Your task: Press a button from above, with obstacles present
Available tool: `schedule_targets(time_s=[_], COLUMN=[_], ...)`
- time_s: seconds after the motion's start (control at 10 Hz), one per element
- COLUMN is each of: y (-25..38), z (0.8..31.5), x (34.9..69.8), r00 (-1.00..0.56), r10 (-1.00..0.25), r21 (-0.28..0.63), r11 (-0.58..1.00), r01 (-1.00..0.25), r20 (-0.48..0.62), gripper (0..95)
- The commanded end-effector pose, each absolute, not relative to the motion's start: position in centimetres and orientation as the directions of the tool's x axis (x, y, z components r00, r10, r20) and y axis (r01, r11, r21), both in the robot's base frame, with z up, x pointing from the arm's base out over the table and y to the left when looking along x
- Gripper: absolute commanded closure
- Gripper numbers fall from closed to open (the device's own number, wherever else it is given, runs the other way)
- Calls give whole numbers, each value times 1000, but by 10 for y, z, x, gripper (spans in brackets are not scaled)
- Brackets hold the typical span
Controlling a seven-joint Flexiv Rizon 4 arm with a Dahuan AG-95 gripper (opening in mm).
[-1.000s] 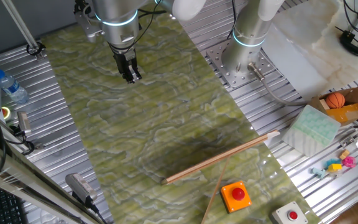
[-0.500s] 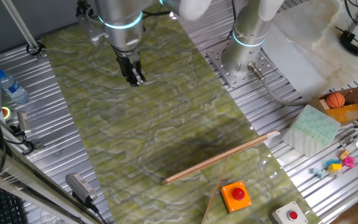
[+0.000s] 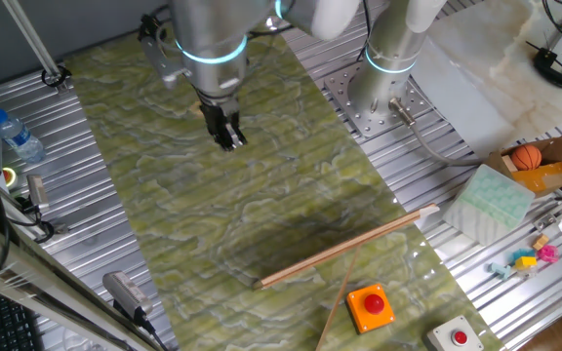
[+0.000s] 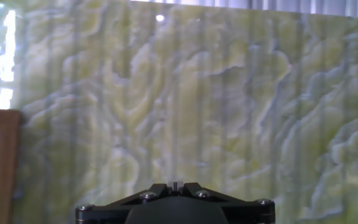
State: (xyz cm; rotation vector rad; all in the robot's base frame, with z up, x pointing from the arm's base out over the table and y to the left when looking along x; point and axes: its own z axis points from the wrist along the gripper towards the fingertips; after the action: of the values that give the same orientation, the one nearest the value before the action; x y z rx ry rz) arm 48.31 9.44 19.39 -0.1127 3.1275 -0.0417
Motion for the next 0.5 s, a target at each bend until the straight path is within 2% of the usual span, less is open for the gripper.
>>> schedule_targets(time_s=[0.1,0.5], y=[104,130], z=[201,212], x=[492,509], r00=[-996,-993], r10=[-84,-111], r21=[-28,-52], r11=[996,992], r01=[-84,-113], r20=[11,30], gripper=[950,950])
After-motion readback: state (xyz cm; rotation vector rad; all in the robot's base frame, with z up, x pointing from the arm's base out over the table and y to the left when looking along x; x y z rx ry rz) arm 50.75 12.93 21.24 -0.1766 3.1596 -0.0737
